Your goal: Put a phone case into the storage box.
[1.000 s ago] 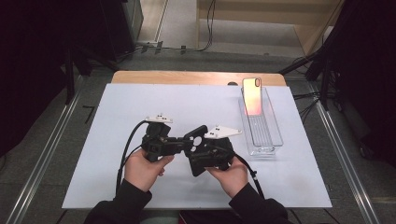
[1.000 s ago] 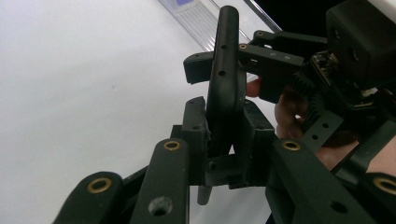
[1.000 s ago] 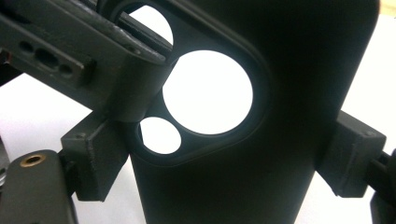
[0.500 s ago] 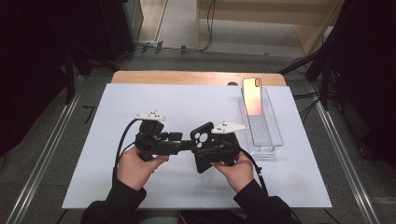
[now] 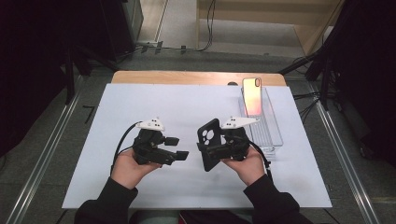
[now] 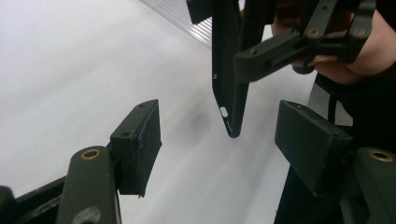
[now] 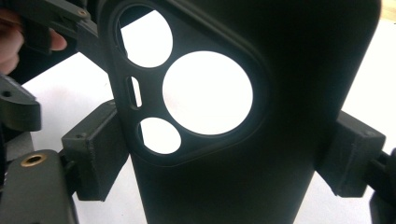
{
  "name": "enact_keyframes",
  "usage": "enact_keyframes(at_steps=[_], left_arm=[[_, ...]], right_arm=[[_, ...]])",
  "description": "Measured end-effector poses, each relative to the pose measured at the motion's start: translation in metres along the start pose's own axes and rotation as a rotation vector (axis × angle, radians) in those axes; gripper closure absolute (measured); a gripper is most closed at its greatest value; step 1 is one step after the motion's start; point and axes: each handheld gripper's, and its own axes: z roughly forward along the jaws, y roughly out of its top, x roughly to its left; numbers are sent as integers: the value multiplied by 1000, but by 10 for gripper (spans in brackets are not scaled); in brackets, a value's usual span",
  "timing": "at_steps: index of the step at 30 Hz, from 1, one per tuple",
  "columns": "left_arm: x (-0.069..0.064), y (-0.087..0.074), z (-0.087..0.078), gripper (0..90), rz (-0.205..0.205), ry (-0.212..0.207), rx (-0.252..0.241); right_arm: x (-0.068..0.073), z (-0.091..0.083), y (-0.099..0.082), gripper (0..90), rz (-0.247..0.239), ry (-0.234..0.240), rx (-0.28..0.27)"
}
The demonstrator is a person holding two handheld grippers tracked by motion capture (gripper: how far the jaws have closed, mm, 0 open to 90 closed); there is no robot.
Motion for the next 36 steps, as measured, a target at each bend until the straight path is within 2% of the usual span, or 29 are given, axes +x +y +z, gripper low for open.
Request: enact_keyframes(at_steps=[3,7,12,17,23,27,31,36], left_arm=[[6,-6,0,320,-27,-4,7],[12,-16,-1,319,-16,-7,2],[17,-29,-2,292,-21,8,-4],[21,-40,-6,292,-33,13,7],[25,-53,-12,292,-48,22,14],[28,-61,-15,292,-53,54,39],[32,-69,-20,292,-83,101,52],[34,-77,-24,292,-111,136,64]], right_arm=[[-2,-2,0,127,-2,8,8],[-4,-5,1,127,-10,2,-1],[-7,-9,2,127,-9,13,0],[-9,-12,5,127,-21,25,4],[-13,-17,8,127,-8,29,5],[-18,-24,11,127,14,33,-9],[-22,-31,13,127,23,24,-11],[-29,-41,18,127,32,10,-30]])
